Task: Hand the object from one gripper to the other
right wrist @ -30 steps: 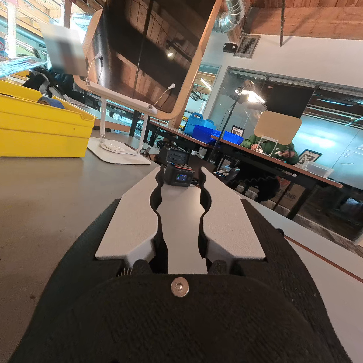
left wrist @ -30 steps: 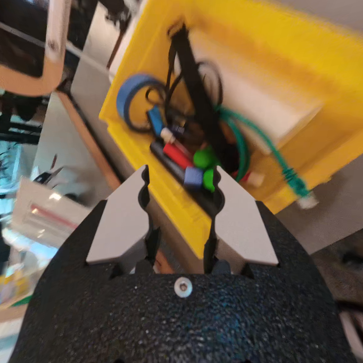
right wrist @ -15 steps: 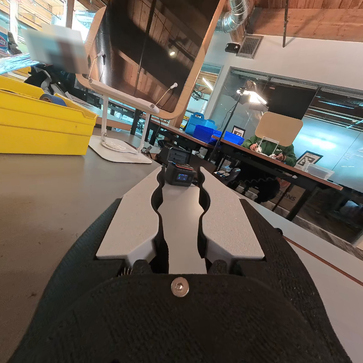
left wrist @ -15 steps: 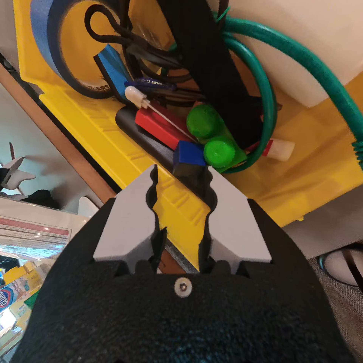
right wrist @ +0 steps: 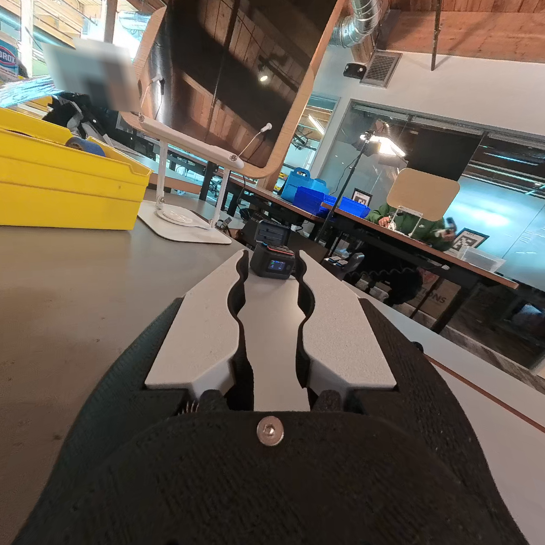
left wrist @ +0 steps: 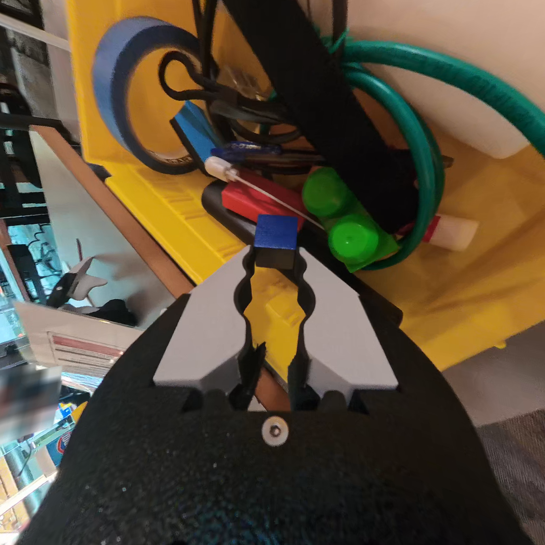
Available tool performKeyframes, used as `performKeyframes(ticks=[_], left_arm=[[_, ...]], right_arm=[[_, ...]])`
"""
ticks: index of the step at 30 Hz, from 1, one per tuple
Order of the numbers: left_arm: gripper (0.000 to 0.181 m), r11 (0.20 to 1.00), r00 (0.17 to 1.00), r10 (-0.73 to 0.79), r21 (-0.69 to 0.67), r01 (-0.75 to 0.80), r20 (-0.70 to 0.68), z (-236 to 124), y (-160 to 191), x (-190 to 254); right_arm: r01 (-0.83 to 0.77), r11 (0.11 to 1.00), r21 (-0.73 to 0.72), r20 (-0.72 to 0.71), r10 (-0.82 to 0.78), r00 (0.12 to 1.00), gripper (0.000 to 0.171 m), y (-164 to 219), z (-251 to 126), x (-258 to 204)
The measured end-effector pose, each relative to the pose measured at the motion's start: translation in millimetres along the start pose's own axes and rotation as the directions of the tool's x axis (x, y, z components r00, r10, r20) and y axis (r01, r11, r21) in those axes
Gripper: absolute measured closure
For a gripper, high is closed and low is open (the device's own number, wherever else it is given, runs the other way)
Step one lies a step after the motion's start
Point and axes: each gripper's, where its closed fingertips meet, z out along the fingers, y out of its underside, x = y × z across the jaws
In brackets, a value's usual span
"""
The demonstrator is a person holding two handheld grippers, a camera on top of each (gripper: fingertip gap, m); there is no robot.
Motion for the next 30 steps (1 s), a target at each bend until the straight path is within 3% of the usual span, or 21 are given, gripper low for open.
performKeyframes(ticks=[1, 5, 7, 10, 13, 16, 19, 21, 23, 24, 26, 28, 30], left_arm=[[0.157, 1.000, 1.000, -0.016, 0.015, 0.015, 0.022, -2.1, -1.1, -3.8], [0.156, 0.987, 0.983, -0.117, 0.130, 0.098, 0.145, -24.2, -17.2, -26.8], [0.157, 0.954, 0.959, -0.195, 0.266, 0.137, 0.206, -51.7, -48.2, -40.4], [0.157, 0.852, 0.923, -0.308, 0.499, 0.159, 0.230, -108.9, -122.7, -47.7], [0.157, 0.811, 0.935, -0.263, 0.580, 0.080, 0.238, -149.3, -194.8, -27.2], [0.157, 0.701, 0.959, -0.220, 0.712, 0.029, 0.177, -167.7, -268.0, 3.4], [0.157, 0.600, 0.929, -0.183, 0.785, -0.153, 0.321, -165.3, -328.1, 21.7], [0.157, 0.529, 0.889, -0.142, 0.793, -0.303, 0.435, -152.1, -361.1, 40.2], [0.157, 0.430, 0.879, -0.096, 0.816, -0.386, 0.466, -132.8, -386.8, 65.5], [0.157, 0.342, 0.893, -0.051, 0.848, -0.405, 0.447, -125.9, -397.4, 83.2], [0.157, 0.267, 0.940, -0.049, 0.911, -0.313, 0.338, -105.7, -411.5, 97.4], [0.157, 0.236, 0.962, -0.046, 0.938, -0.253, 0.271, -87.1, -421.9, 106.5], [0.157, 0.228, 0.960, -0.005, 0.935, -0.270, 0.279, -73.5, -430.0, 118.5]], right_arm=[[0.000, 1.000, -0.001, 0.000, 0.000, 1.000, 0.141, 0.1, -0.1, 0.1], [0.002, 1.000, -0.003, -0.004, -0.002, 1.000, 0.141, 0.5, 1.0, 0.5], [0.007, 1.000, -0.003, -0.003, -0.007, 1.000, 0.141, -0.1, 2.4, 0.2], [0.040, 0.999, 0.014, 0.012, -0.040, 0.999, 0.141, -5.6, 2.6, -3.6], [0.098, 0.995, 0.030, 0.054, -0.099, 0.994, 0.141, -11.6, -0.6, -11.4], [0.135, 0.990, 0.049, 0.098, -0.139, 0.985, 0.142, -19.1, -6.0, -15.9], [-0.095, 0.995, 0.023, 0.265, 0.086, 0.960, 0.145, -23.5, -11.1, -24.6], [-0.432, 0.901, -0.026, 0.412, 0.404, 0.817, 0.146, -35.4, -16.8, -24.7], [-0.683, 0.723, -0.101, 0.535, 0.619, 0.575, 0.148, -49.6, -24.7, -17.2], [-0.746, 0.640, -0.184, 0.576, 0.685, 0.446, 0.139, -51.6, -28.7, -16.2], [-0.797, 0.508, -0.328, 0.597, 0.765, 0.243, 0.120, -50.9, -35.5, -14.9], [-0.782, 0.461, -0.419, 0.570, 0.804, 0.169, 0.120, -41.9, -39.2, -17.5], [-0.726, 0.475, -0.498, 0.529, 0.829, 0.180, 0.124, -28.1, -41.5, -26.1]])
